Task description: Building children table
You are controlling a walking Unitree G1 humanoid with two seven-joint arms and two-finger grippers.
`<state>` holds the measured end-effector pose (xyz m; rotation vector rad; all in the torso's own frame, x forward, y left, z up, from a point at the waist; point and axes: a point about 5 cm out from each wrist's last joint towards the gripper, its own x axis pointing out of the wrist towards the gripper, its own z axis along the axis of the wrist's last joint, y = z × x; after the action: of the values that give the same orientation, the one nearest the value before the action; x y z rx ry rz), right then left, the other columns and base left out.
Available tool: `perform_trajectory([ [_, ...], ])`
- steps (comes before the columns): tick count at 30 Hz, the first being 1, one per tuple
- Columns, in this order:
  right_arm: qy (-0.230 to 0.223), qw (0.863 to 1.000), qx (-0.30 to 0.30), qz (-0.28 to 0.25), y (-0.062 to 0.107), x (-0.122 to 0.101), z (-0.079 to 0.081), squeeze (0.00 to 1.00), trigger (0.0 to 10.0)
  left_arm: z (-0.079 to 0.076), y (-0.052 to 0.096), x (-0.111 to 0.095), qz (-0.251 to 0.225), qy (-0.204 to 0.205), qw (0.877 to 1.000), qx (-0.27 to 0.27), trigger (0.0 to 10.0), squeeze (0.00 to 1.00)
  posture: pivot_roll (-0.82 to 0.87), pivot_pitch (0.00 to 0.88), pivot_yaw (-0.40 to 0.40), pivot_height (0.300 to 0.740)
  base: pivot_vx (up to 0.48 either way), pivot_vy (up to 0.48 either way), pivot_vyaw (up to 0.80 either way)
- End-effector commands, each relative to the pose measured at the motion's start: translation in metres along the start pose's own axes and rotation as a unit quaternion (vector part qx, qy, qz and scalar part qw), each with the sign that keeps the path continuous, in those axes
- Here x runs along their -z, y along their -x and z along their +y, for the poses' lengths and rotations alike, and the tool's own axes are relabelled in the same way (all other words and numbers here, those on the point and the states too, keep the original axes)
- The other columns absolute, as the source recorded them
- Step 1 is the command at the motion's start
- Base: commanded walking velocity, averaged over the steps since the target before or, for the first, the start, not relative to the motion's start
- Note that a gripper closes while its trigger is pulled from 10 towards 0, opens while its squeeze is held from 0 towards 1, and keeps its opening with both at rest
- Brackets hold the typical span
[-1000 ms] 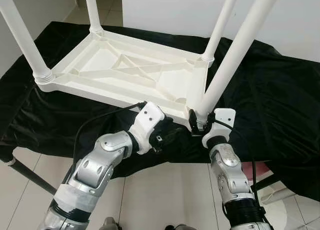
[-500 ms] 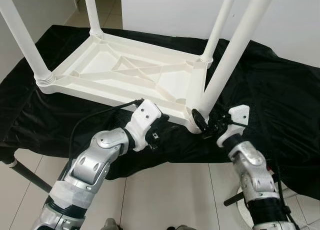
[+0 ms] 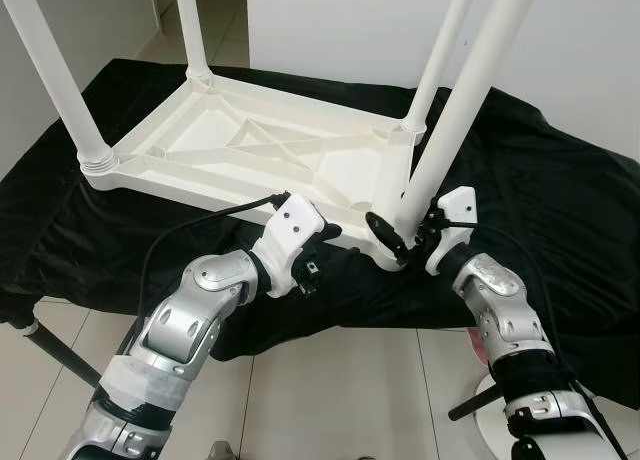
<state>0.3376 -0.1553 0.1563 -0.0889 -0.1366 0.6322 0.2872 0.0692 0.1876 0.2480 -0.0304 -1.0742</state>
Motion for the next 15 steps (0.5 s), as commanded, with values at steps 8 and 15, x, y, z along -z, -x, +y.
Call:
perform_trajectory([
  [8,-0.012,0.999,-0.008,0.033,-0.001,0.018,0.0,0.0,0.0,0.001,0.001,0.001,0.005,-0.01,1.0,0.011,10.0,0.0,0.04,0.014,-0.053,0.74,0.0,0.0,0.0],
  [15,-0.022,0.999,0.013,0.034,0.003,0.025,0.0,0.0,0.0,0.0,0.001,0.0,0.002,-0.007,1.0,0.012,10.0,0.0,0.04,0.019,-0.054,0.74,0.0,0.0,0.0],
])
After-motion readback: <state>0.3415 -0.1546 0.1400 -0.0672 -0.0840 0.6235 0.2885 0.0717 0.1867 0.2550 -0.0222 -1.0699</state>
